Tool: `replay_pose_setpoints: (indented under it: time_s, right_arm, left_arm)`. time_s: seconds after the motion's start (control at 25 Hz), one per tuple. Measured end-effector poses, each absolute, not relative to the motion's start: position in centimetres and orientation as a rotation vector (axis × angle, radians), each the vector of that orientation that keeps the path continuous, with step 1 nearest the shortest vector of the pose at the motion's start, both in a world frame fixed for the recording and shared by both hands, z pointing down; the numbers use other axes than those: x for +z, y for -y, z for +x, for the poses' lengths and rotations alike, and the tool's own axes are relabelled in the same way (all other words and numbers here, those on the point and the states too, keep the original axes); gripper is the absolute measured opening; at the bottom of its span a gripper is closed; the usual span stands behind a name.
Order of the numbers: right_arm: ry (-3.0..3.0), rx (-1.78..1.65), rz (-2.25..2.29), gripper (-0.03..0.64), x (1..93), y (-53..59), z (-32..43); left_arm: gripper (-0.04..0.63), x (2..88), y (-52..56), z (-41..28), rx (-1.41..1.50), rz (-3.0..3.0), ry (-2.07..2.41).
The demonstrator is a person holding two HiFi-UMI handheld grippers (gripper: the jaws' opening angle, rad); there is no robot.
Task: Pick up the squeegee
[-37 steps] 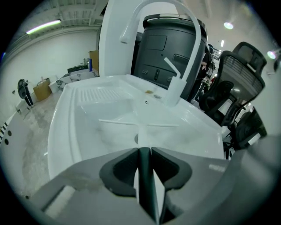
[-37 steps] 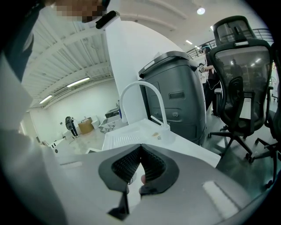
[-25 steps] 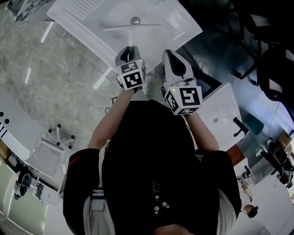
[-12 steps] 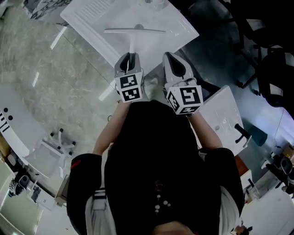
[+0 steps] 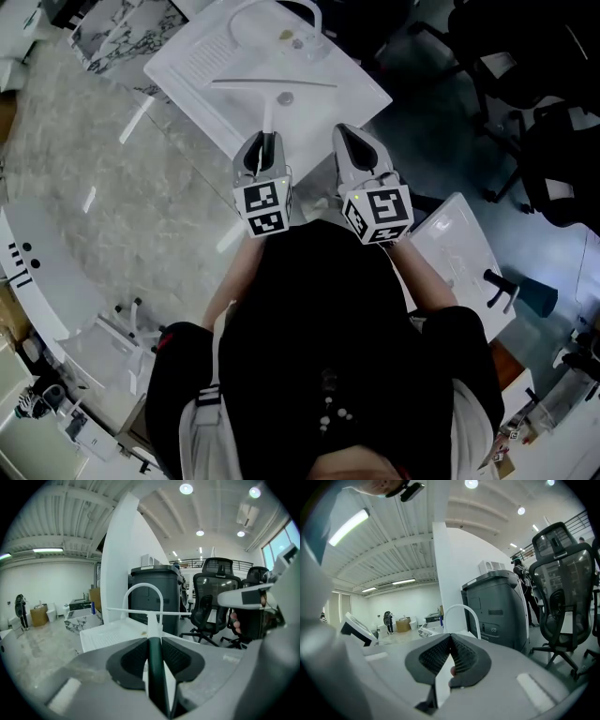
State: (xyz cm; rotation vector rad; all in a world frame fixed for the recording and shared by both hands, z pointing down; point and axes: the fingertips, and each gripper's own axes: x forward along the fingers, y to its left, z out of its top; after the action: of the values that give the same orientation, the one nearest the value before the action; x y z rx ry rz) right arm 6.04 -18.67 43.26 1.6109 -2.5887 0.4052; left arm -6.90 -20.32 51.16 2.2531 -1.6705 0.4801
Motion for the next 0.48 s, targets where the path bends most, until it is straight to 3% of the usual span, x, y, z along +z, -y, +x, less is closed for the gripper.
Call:
replay_pose_setpoints:
  time_s: [0.48]
  right_arm:
    - [2.670, 0.294, 1.632, 0.002, 38.9, 18.3, 6.4]
  left_arm:
    - [0.106, 44.6, 20.3, -6.2, 0.373, 2.381, 1.739]
